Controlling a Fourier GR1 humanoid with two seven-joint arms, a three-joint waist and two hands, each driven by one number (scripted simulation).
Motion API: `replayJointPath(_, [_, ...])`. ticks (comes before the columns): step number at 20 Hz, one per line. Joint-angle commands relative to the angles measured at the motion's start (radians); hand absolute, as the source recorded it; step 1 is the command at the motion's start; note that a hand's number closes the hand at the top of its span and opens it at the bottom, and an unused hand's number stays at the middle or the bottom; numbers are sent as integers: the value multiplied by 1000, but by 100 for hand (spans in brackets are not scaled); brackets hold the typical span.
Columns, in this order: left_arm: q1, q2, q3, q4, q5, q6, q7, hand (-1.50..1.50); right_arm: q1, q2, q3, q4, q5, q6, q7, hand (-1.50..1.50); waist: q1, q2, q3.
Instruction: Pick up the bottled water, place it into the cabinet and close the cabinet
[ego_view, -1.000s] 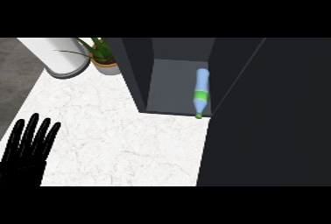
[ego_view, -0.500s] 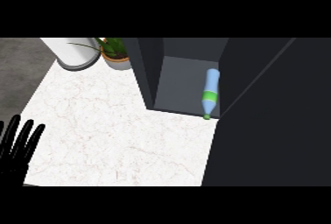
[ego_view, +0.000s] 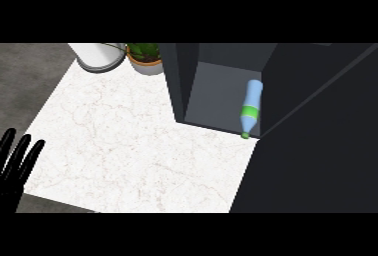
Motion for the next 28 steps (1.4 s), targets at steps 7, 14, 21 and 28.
replayJointPath(7, [-9,40,18,6,10,-42,20,-150,-220,-35,76,-35,32,87,114,150,59,1,-7])
replayJointPath(14, [-17,54,34,16,25,-59,28,-150,-272,-50,61,-23,18,95,154,150,49,-1,-12])
replayJointPath(21, [-20,63,50,25,43,-74,32,-150,-309,-18,54,4,-17,75,165,150,44,6,-10])
replayJointPath(28, [-30,66,60,34,49,-85,30,-150,-283,3,83,40,-97,89,161,150,70,37,-8])
